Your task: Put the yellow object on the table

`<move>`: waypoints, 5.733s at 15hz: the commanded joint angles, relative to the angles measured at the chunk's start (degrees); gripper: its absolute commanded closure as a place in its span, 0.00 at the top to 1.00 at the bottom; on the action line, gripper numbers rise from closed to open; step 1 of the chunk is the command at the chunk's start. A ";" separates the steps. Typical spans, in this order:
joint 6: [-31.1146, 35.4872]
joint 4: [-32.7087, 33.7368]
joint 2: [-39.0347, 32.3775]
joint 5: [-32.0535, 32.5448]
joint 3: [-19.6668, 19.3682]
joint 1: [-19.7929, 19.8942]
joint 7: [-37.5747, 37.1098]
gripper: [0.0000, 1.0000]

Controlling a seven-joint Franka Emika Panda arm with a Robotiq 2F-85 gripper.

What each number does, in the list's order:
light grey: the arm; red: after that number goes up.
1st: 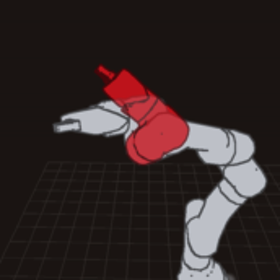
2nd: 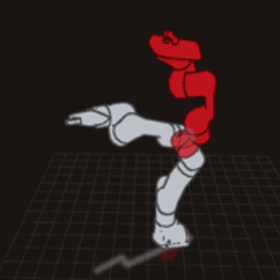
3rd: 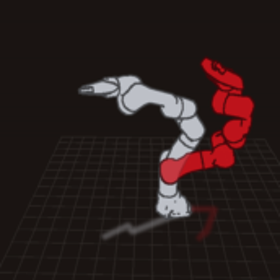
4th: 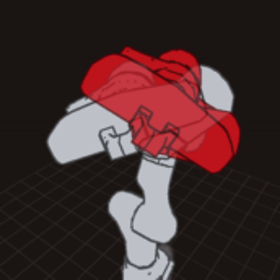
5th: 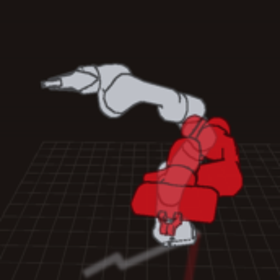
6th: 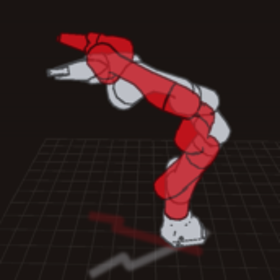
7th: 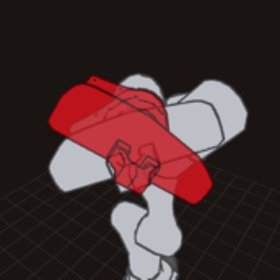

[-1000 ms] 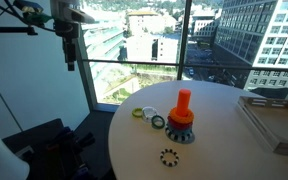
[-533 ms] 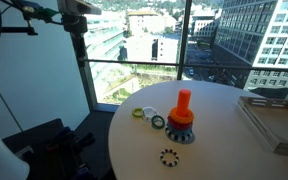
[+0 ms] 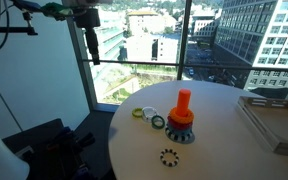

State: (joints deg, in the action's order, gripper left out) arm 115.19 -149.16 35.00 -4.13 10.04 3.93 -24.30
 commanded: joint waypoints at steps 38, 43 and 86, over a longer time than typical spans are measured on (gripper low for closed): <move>13.77 15.68 -30.12 11.29 -15.37 7.24 -5.88 1.00; 14.97 15.03 -29.86 9.87 -15.50 7.02 -6.28 1.00; 26.27 26.52 -52.19 7.30 -22.39 3.23 -3.57 1.00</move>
State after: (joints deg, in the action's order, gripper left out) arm 140.11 -122.63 -16.84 3.47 -11.29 8.18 -26.99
